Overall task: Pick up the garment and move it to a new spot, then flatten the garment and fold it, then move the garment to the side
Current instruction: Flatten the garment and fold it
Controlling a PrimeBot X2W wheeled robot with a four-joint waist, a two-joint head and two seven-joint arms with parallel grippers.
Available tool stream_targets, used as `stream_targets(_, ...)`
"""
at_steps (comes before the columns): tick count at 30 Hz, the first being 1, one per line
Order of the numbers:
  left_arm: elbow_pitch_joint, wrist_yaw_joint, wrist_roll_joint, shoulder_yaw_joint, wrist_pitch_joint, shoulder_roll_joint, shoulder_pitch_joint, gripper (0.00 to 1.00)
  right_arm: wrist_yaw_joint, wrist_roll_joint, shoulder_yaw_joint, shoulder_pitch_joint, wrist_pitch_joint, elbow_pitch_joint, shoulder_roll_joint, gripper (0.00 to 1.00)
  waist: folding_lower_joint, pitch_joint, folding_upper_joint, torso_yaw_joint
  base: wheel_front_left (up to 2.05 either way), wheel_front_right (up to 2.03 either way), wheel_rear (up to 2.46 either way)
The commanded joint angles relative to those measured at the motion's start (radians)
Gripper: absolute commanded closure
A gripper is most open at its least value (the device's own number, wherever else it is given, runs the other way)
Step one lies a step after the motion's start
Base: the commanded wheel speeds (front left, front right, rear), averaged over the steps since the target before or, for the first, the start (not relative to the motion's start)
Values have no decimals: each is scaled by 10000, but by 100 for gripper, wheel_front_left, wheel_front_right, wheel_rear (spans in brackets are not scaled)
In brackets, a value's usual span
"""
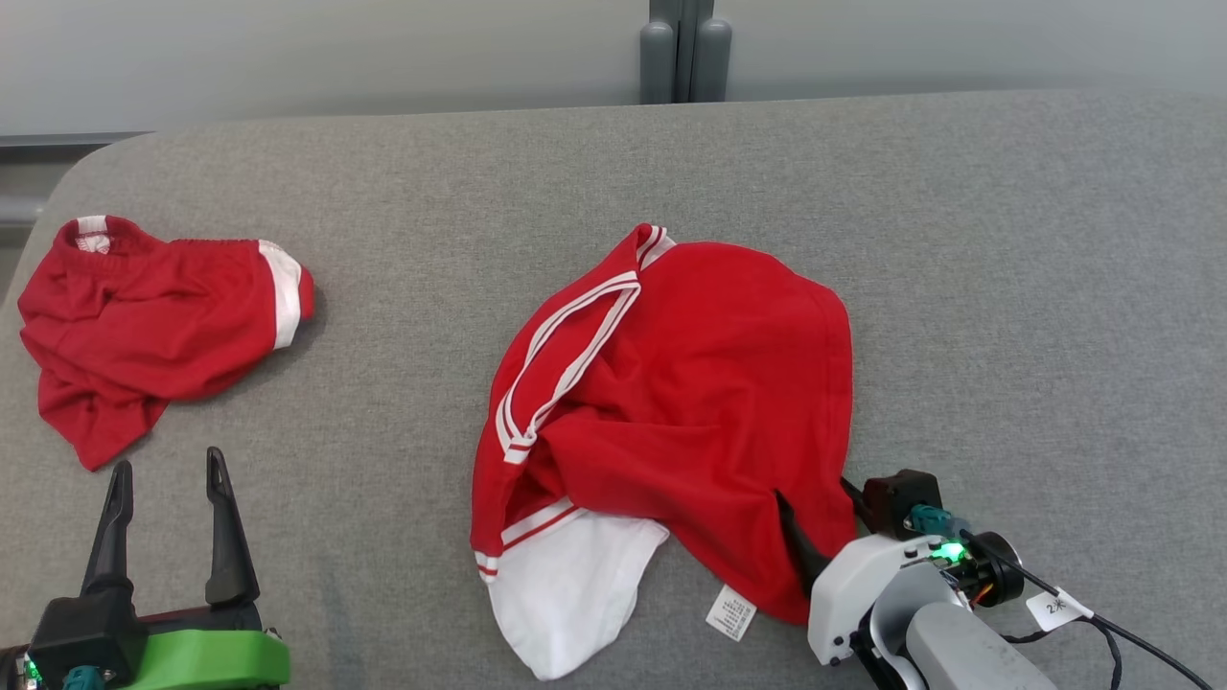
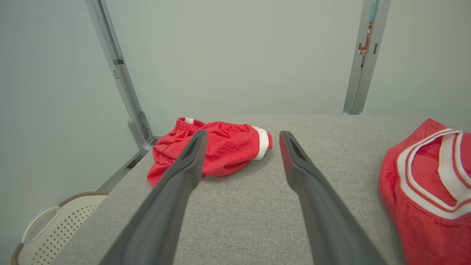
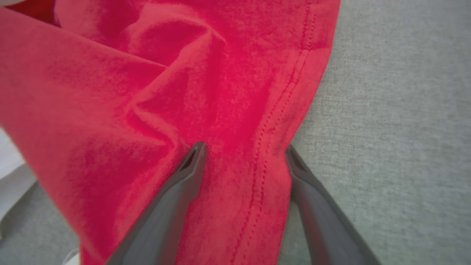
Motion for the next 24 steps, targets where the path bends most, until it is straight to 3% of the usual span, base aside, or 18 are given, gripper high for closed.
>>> stream_targets(1, -30, 38, -27, 1, 1, -7, -168, 0, 86, 106, 334, 381, 164, 299, 142, 0, 0, -6, 0, -12, 0, 0, 0)
stream_targets(2, -29, 40, -10, -12, 1, -8, -165, 0, 87, 162, 437, 340, 173, 327, 145, 14, 0, -12, 0, -16, 0, 0, 0)
stream_targets(3, -27, 39, -1, -23, 1, -6, -164, 0, 87, 198, 528, 290, 172, 353, 149, 48, 0, -20, 0, -17, 0, 0, 0)
stream_targets(4, -24, 36, 15, -30, 1, -6, -161, 0, 88, 229, 675, 220, 209, 400, 152, 65, 0, -31, 0, -18, 0, 0, 0)
stream_targets(5, -18, 30, 35, -33, 1, -6, -152, 0, 88, 296, 813, 159, 270, 451, 156, 100, 0, -43, 0, -22, 0, 0, 0)
stream_targets(12, 25, -16, 64, -25, 1, -7, -124, 0, 34, 49, 579, -689, -178, 1047, 66, 100, 0, -138, 0, -66, 0, 0, 0)
stream_targets(18, 45, -68, 87, 20, 1, -5, -6, 0, 39, -539, -427, -1531, -598, 1587, -615, 100, 0, -200, 0, -212, 0, 0, 0)
stream_targets(24, -6, -59, 92, -50, 1, -6, 9, 0, 39, -963, -1379, -2186, -713, 1925, -1733, 100, 0, -173, 0, -336, 0, 0, 0)
